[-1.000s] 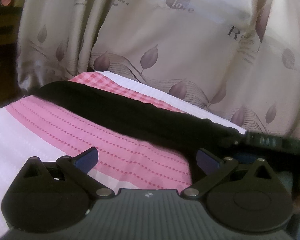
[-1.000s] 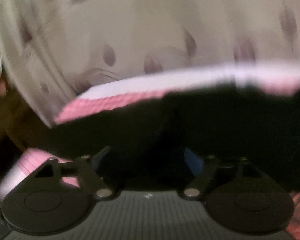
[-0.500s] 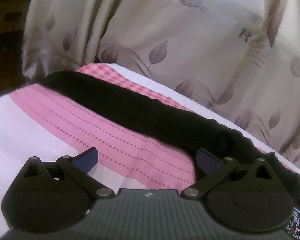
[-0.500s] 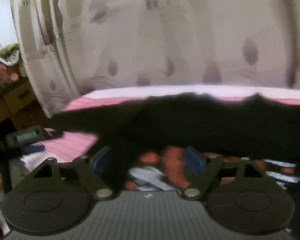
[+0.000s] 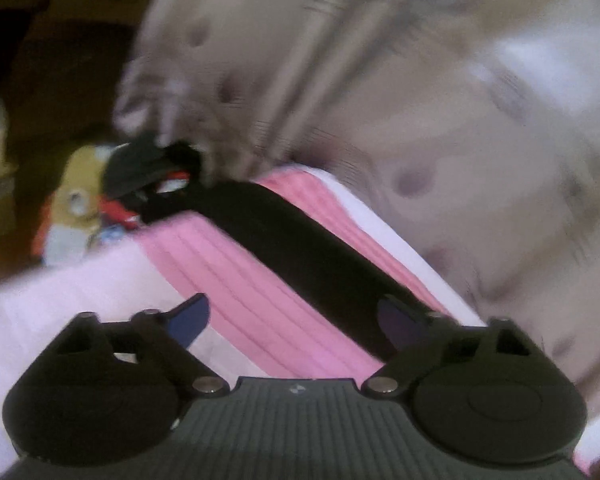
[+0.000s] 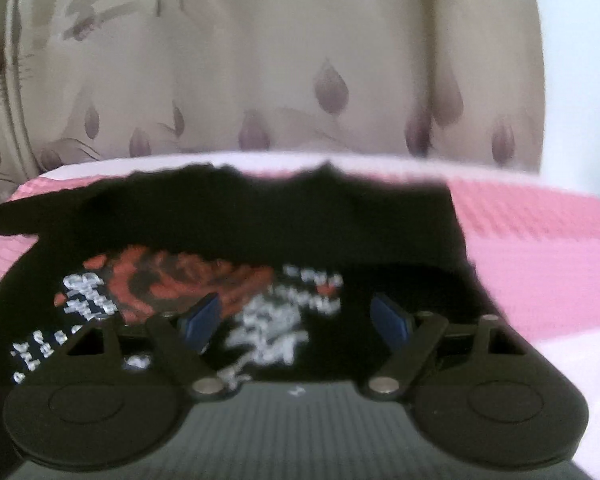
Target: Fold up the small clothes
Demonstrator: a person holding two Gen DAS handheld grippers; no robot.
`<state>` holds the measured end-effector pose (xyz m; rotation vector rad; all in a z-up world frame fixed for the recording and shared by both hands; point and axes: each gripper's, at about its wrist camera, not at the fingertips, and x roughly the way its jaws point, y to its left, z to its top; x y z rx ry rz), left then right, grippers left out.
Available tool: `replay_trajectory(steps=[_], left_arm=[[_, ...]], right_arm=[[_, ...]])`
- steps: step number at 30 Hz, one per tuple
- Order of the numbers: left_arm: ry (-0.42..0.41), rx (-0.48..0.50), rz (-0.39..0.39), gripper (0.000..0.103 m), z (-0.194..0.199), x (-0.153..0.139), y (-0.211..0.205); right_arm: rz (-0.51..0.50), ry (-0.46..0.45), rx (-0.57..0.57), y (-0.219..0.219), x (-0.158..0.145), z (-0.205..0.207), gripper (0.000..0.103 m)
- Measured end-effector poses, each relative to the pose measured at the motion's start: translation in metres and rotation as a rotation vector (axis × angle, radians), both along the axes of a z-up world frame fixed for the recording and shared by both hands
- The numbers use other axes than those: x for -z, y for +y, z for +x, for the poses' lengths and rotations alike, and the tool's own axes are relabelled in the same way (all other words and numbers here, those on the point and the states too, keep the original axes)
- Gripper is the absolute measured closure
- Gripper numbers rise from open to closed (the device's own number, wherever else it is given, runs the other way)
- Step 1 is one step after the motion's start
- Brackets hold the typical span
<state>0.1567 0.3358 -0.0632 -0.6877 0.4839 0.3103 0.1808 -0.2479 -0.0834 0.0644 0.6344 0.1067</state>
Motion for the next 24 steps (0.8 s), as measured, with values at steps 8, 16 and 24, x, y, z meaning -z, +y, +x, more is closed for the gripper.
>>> replay_trajectory(steps=[8, 16, 24], left_arm=[[0.123, 0.007, -0.402, 0.015, 0.043, 0.027, 0.149], [0.119, 0.018, -0.717, 0.023, 0.082, 0.083, 0.17], [-0.004, -0.022, -0.353, 0.096, 0.094, 0.013, 0.137]], right_arm=[[-0.053, -0.001, -0.021, 0.011, 0.005, -0.002, 0.021], [-0.107, 0.018, -0.024, 0.019, 0.008, -0.001, 0.021], [-0.105, 0.01, -0.028, 0.018, 0.008, -0.002, 0.021]])
